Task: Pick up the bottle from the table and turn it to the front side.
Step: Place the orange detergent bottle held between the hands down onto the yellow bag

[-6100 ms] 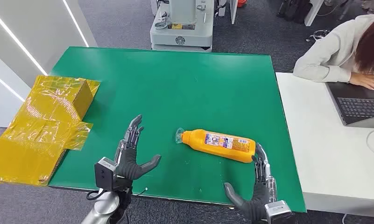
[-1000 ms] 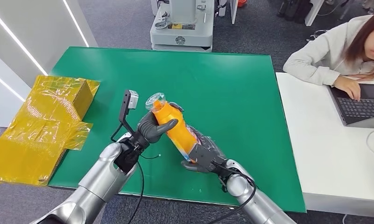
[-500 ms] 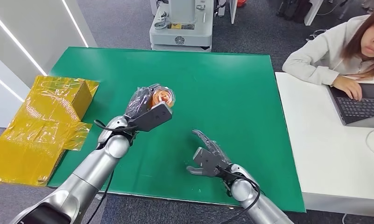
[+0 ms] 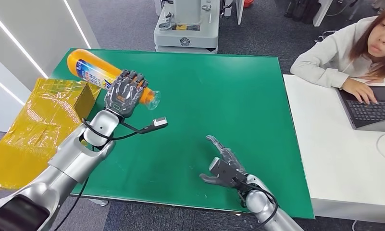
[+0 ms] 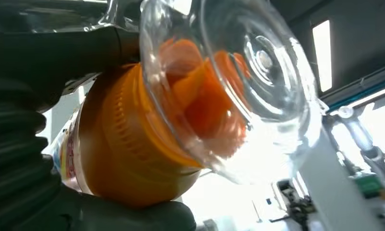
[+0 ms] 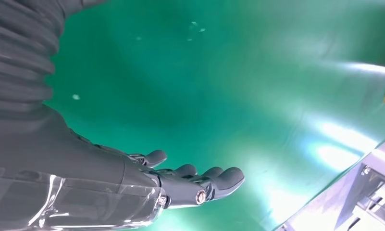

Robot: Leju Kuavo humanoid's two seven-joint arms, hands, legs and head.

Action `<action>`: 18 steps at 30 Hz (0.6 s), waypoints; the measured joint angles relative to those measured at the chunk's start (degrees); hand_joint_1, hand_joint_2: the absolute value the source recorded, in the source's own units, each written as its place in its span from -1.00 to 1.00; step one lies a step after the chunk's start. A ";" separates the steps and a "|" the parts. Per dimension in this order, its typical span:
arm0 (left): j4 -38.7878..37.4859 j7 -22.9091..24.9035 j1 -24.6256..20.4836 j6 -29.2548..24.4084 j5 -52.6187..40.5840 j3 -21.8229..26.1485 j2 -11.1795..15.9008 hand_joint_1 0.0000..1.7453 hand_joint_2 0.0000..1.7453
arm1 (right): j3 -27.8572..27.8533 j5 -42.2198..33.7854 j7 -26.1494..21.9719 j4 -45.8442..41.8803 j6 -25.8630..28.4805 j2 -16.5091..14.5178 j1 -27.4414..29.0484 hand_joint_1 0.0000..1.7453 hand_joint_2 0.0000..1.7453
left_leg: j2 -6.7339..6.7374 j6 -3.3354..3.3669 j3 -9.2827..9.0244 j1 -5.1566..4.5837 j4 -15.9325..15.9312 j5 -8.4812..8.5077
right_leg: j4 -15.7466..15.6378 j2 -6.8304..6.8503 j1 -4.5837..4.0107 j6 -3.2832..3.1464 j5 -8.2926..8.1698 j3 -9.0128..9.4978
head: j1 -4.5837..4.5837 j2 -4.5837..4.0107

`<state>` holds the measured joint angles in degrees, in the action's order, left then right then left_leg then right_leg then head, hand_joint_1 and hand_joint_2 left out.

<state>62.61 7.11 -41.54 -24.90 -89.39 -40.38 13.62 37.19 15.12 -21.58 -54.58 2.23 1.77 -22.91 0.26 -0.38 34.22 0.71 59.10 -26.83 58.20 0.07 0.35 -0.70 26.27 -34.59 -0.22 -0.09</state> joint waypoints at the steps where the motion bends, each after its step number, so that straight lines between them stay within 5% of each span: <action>1: -0.46 1.20 -0.63 0.28 -0.07 -1.18 0.95 1.00 1.00 | -0.26 -0.07 -0.12 -0.36 0.38 0.32 0.51 -1.00 1.00 | -0.01 0.00 0.00 0.00 0.00 0.00 | 0.00 0.01 0.00 0.00 0.00 0.00 | 0.00 0.00; 9: -3.68 0.44 -1.73 8.20 -0.10 -2.81 5.29 1.00 1.00 | -3.40 -0.66 -0.22 -5.82 2.97 3.40 6.13 -1.00 1.00 | 0.03 0.00 0.01 0.00 -0.01 -0.01 | -0.01 0.00 0.00 0.00 0.01 -0.01 | 0.00 0.00; 18: -6.85 -3.79 -2.30 24.36 3.12 0.23 9.47 1.00 1.00 | -8.09 0.27 0.87 -12.73 3.44 5.67 12.73 -1.00 1.00 | 0.10 0.00 0.01 0.01 -0.02 -0.01 | 0.02 -0.07 0.00 0.00 0.02 -0.01 | 0.00 0.00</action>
<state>55.76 3.31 -43.84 -0.54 -86.27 -40.16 23.09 29.10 15.39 -20.70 -67.31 5.67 7.43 -10.19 0.36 -0.38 34.23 0.73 59.07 -26.84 58.21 -0.01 0.35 -0.71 26.29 -34.61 -0.22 -0.09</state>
